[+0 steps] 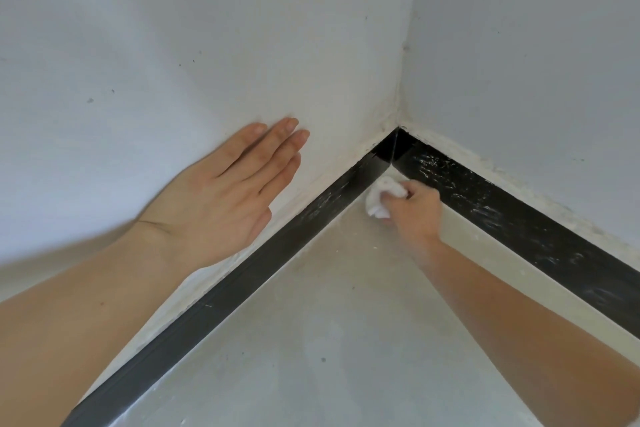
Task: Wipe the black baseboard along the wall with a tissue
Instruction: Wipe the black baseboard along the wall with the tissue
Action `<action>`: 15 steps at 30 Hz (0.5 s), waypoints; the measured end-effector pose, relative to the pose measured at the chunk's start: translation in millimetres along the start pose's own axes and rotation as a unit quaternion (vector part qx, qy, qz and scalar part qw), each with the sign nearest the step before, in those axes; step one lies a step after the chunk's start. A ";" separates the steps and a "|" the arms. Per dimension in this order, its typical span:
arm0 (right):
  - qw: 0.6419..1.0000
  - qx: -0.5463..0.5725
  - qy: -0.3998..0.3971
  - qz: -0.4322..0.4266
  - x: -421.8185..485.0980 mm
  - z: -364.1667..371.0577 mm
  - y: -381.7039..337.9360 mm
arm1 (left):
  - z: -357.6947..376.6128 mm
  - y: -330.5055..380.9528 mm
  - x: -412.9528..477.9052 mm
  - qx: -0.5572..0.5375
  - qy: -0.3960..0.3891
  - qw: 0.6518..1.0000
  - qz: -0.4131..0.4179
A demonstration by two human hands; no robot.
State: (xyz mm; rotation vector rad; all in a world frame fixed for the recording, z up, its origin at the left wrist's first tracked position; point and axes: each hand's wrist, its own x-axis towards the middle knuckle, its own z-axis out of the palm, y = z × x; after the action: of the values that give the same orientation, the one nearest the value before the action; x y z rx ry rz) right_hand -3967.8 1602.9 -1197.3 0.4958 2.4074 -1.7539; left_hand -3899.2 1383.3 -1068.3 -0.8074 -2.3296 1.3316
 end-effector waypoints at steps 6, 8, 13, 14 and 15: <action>0.987 0.075 0.138 -0.025 15.2 22.6 -34.2 | 2.6 1.4 1.2 -0.004 0.007 1.000 -0.002; 0.984 0.107 0.142 -0.021 0.4 38.1 -32.0 | 3.1 1.6 1.2 -0.007 0.006 1.000 -0.003; 0.992 0.091 0.051 -0.068 -48.6 61.8 -4.0 | 2.7 0.4 1.0 0.010 0.012 1.000 0.000; 0.995 0.069 -0.003 -0.078 -55.9 60.2 2.5 | 2.1 0.3 1.0 0.010 0.011 1.000 0.000; 0.993 0.040 -0.063 -0.087 -62.1 57.0 8.5 | 1.3 0.1 1.0 0.010 0.010 1.000 0.000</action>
State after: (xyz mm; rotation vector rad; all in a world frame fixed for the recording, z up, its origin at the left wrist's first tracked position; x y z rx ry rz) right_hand -3912.0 1539.7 -1205.4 0.1793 2.3636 -1.8941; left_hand -3900.7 1383.0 -1069.0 -0.8119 -2.2972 1.3377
